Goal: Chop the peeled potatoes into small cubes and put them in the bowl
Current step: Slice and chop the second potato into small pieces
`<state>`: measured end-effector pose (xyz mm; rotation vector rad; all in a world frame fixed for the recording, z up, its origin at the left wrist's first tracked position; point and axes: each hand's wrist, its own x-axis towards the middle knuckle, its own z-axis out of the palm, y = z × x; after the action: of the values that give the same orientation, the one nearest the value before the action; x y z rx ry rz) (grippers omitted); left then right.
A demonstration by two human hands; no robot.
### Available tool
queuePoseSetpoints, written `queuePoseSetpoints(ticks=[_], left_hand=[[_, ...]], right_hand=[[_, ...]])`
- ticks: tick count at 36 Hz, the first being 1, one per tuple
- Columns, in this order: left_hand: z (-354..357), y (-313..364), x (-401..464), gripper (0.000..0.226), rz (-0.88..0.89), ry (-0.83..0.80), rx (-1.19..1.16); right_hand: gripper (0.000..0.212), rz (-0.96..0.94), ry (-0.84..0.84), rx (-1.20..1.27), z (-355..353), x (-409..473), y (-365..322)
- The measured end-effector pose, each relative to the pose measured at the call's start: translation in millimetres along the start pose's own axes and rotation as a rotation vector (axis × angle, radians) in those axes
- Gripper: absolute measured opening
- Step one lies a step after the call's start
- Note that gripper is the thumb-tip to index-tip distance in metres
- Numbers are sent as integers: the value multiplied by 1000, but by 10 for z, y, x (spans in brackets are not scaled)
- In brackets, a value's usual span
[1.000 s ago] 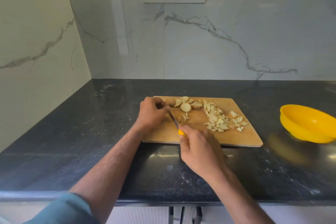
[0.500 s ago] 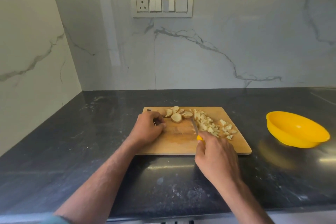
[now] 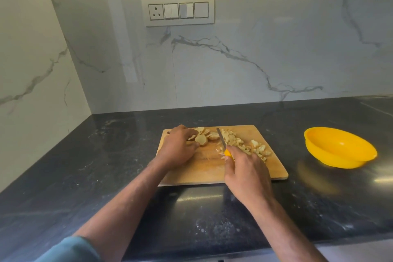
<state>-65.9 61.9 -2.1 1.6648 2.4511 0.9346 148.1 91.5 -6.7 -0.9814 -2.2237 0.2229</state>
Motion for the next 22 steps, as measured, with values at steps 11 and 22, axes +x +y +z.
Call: queuePoseSetpoints(ticks=[11, 22], left_hand=[[76, 180, 185, 29, 2, -89, 171], [115, 81, 113, 51, 0, -9, 293]], right_hand=[[42, -17, -19, 21, -10, -20, 23], [41, -17, -58, -49, -6, -22, -11]])
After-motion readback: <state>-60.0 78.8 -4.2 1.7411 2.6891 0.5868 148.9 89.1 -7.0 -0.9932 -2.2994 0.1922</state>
